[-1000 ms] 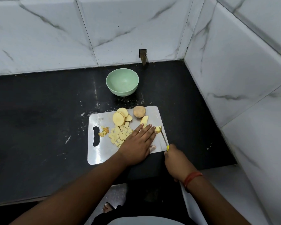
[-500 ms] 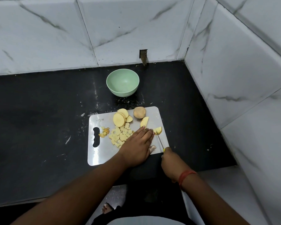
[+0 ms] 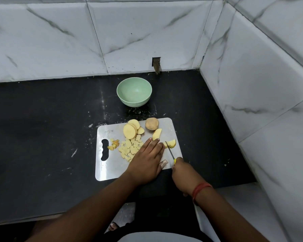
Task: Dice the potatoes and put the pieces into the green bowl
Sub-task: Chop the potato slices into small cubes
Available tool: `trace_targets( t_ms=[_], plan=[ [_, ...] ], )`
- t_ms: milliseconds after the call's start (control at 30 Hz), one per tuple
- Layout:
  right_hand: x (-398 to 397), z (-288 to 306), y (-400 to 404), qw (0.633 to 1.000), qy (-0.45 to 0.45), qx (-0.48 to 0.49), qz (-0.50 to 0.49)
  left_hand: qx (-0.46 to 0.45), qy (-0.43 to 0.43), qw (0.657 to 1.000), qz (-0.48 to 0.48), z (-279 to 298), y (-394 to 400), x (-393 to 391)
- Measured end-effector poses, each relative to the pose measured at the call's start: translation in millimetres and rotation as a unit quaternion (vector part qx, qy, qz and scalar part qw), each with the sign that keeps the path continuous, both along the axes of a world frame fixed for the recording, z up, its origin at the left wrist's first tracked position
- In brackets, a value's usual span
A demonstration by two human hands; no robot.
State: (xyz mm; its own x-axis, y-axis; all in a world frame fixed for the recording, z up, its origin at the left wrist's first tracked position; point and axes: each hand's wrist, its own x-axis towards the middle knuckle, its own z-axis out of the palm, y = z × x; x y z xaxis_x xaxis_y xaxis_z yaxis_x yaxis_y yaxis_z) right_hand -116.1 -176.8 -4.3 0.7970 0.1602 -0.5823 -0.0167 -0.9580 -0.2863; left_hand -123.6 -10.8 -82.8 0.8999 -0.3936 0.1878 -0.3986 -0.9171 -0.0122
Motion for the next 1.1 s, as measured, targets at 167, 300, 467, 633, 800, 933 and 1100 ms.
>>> trace_targets(
  t_ms=[167, 300, 467, 633, 800, 933, 1100],
  plan=[
    [5, -1, 7, 0.999, 0.024, -0.028, 0.025, -0.011, 0.009, 1.000, 0.005, 0, 0, 2],
    [-2, -8, 0, 1.000, 0.023, -0.007, 0.016, -0.017, 0.006, 1.000, 0.005, -1, -1, 1],
    [-19, -8, -20, 0.999, 0.032, 0.018, 0.010, -0.026, -0.006, 1.000, 0.010, -2, 0, 2],
    [-14, -4, -15, 0.999, -0.028, 0.045, -0.001, -0.030, -0.002, 0.999, 0.020, -3, 0, -3],
    [-2, -6, -4, 0.999, -0.021, 0.027, 0.003, -0.050, 0.004, 0.998, 0.048, -3, 2, -7],
    [-1, -8, 1, 1.000, -0.017, 0.019, 0.013, -0.053, 0.016, 0.997, 0.046, -2, 2, -6],
    [1, -11, 0, 1.000, -0.018, 0.017, -0.004, -0.057, 0.022, 0.997, 0.037, -2, 3, -5]
  ],
)
